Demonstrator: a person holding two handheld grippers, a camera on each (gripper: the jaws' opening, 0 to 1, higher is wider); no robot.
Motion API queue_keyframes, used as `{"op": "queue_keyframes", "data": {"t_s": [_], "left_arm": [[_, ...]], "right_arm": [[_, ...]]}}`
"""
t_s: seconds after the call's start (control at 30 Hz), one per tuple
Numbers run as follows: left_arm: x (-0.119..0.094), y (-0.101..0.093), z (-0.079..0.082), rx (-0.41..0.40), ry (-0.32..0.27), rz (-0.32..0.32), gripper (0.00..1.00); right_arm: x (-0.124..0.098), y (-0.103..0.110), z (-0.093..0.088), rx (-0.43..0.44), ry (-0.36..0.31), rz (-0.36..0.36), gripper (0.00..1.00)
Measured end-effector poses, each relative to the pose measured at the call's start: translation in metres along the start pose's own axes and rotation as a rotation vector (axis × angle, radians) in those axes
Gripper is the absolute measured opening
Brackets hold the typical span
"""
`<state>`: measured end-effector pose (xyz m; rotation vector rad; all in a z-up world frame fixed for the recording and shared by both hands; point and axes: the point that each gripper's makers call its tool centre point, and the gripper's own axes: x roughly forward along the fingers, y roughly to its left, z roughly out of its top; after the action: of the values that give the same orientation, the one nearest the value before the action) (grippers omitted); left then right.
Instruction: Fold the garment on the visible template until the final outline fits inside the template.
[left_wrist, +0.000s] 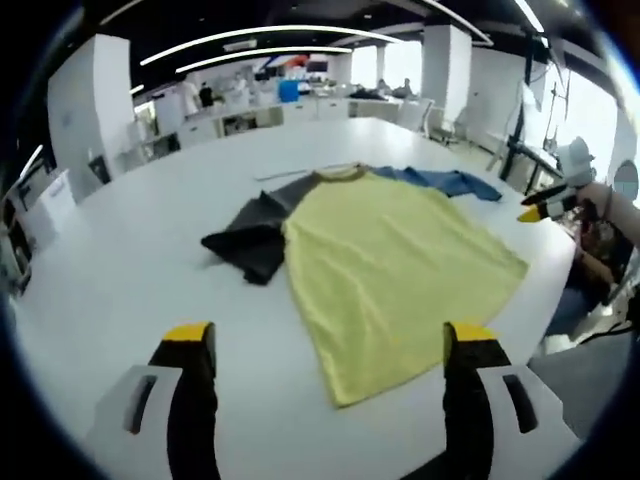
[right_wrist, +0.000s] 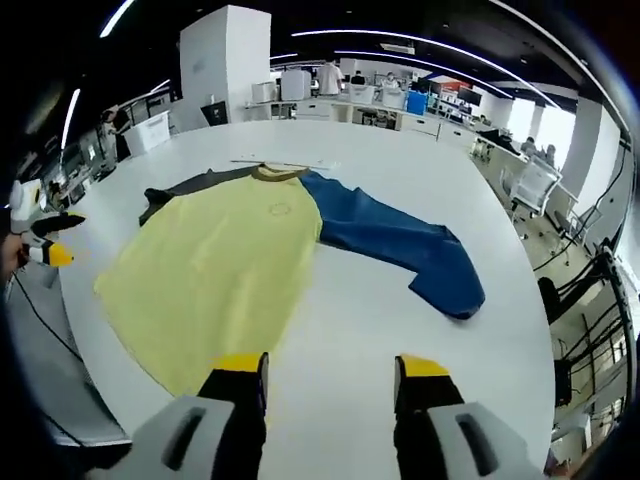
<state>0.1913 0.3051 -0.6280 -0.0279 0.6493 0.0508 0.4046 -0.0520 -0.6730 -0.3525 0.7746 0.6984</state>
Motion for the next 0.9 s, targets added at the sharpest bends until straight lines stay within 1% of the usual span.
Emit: {"op": "queue_keyframes", "data": {"t_s": [0.03, 0.1, 0.2, 0.3, 0.4, 0.47, 0.53, 0.67, 0.7, 0.73, 0.77, 0.8, 0.83, 0.9], "left_arm": [[0.001, -0.002, 0.004, -0.009, -0.014, -0.016, 0.98], [-0.001, -0.005, 0.007, -0.005, -0.02, -0.019, 1.0], [0.0, -0.007, 0.012, 0.019, -0.024, -0.021, 1.0], [-0.001, -0.009, 0.014, 0.047, -0.022, -0.02, 1.0], [-0.001, -0.009, 0.015, 0.043, -0.021, -0.024, 1.0], [0.0, -0.009, 0.016, 0.042, -0.02, -0.024, 1.0], [0.0, -0.009, 0.016, 0.045, -0.018, -0.022, 0.99], [0.001, -0.01, 0.017, 0.054, -0.014, -0.026, 0.99], [0.001, -0.01, 0.017, 0.055, -0.013, -0.027, 0.99], [0.001, -0.011, 0.018, 0.061, -0.016, -0.031, 0.99], [0.001, -0.011, 0.019, 0.062, -0.018, -0.031, 0.99], [0.001, -0.011, 0.021, 0.067, -0.02, -0.031, 0.99], [0.001, -0.011, 0.021, 0.07, -0.023, -0.032, 0.99], [0.001, -0.011, 0.023, 0.073, -0.024, -0.029, 0.99]], "right_arm": [[0.001, -0.003, 0.002, 0.001, 0.0, 0.004, 0.49], [0.005, -0.011, 0.009, 0.008, -0.023, 0.009, 0.49], [0.012, -0.028, 0.015, -0.017, -0.031, -0.017, 0.49], [0.02, -0.043, 0.022, -0.033, -0.043, -0.017, 0.48], [0.029, -0.054, 0.027, -0.035, -0.042, -0.016, 0.48], [0.034, -0.058, 0.03, -0.039, -0.047, -0.006, 0.48], [0.04, -0.061, 0.03, -0.038, -0.035, -0.001, 0.47], [0.057, -0.066, 0.031, -0.106, -0.014, 0.017, 0.46], [0.06, -0.068, 0.03, -0.113, -0.005, 0.01, 0.45], [0.064, -0.072, 0.03, -0.166, 0.013, -0.003, 0.45], [0.066, -0.072, 0.03, -0.2, 0.016, -0.002, 0.44], [0.071, -0.073, 0.03, -0.216, 0.02, 0.002, 0.44], [0.075, -0.074, 0.03, -0.196, 0.024, 0.004, 0.42], [0.081, -0.077, 0.028, -0.202, 0.039, 0.011, 0.4]]}}
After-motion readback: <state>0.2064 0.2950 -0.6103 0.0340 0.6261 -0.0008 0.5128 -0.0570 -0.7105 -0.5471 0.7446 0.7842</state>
